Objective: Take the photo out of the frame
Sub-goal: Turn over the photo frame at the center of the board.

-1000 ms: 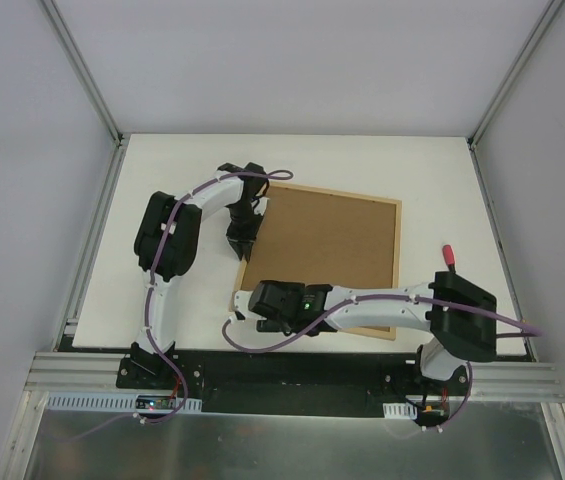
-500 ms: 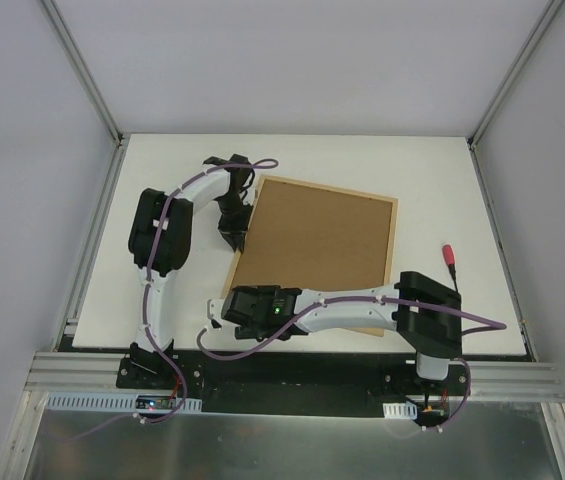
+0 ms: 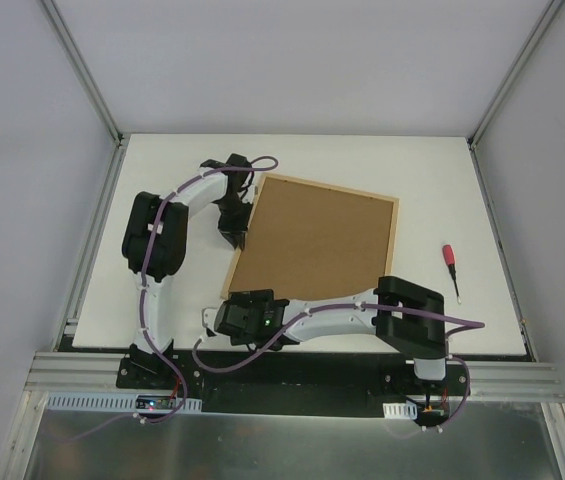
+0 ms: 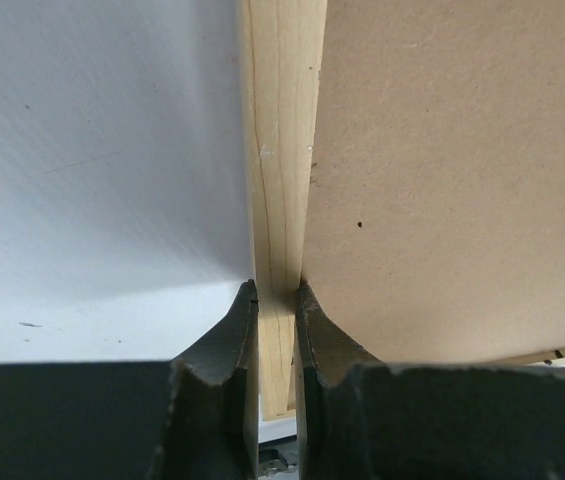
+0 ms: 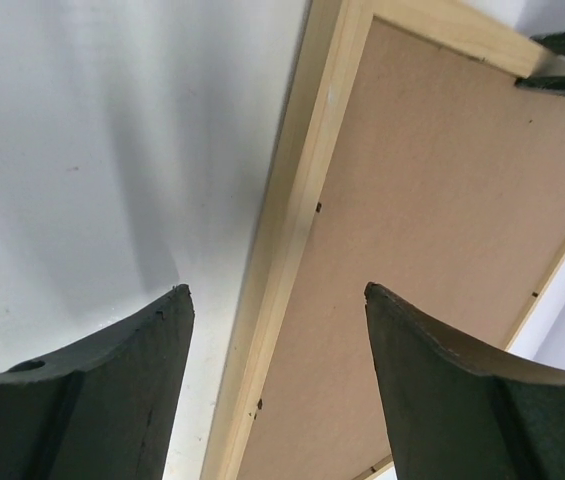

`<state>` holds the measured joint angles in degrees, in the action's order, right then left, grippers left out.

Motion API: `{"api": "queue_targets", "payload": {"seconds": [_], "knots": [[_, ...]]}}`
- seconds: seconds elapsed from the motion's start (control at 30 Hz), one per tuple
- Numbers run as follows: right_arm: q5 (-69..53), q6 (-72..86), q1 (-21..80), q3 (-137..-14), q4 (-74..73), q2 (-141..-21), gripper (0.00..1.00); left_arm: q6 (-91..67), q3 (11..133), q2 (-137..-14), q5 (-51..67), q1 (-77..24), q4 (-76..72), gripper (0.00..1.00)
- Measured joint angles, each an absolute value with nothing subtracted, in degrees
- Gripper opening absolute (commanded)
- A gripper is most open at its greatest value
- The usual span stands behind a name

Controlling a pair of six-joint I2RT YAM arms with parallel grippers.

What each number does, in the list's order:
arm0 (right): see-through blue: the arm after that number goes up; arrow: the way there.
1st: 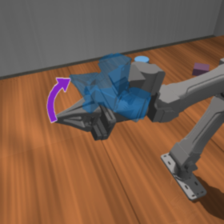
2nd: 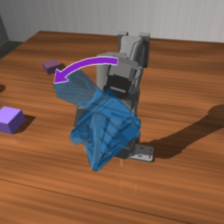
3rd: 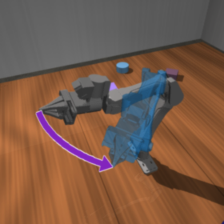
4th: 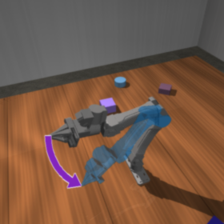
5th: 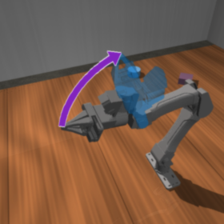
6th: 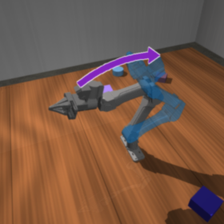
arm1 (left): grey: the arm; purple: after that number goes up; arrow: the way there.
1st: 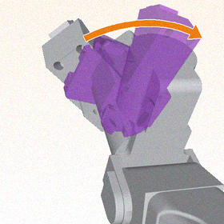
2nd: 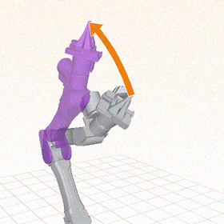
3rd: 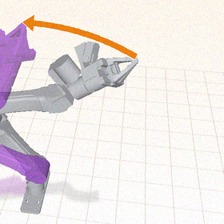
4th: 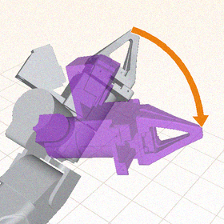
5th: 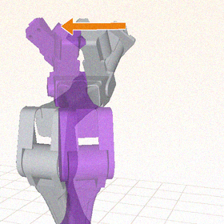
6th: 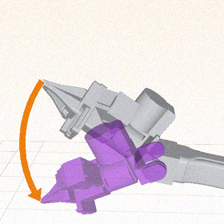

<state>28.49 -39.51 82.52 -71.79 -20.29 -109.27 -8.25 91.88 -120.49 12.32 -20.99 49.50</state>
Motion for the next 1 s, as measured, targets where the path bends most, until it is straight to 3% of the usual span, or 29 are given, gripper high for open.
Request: {"api": "queue_targets", "payload": {"seconds": [0.47, 0.7, 0.83, 1.0], "knots": [[39.70, -39.07, 86.06, -70.98, -14.24, -113.34, 0.73, -8.36, 91.88, -117.21, 13.67, -23.33, 48.29, 0.00], [52.25, -41.17, 86.15, -67.35, -5.78, -115.92, 0.70, -8.34, 91.53, -116.22, 14.57, -23.29, 48.23, 0.00], [57.71, -44.10, 86.15, -64.86, -0.40, -117.27, 0.55, -8.36, 91.33, -115.77, 14.96, -23.29, 48.25, 0.00], [60.10, -48.53, 86.13, -62.00, 4.99, -119.13, 0.26, -8.36, 90.96, -115.24, 15.22, -23.29, 48.21, 0.00]]}}
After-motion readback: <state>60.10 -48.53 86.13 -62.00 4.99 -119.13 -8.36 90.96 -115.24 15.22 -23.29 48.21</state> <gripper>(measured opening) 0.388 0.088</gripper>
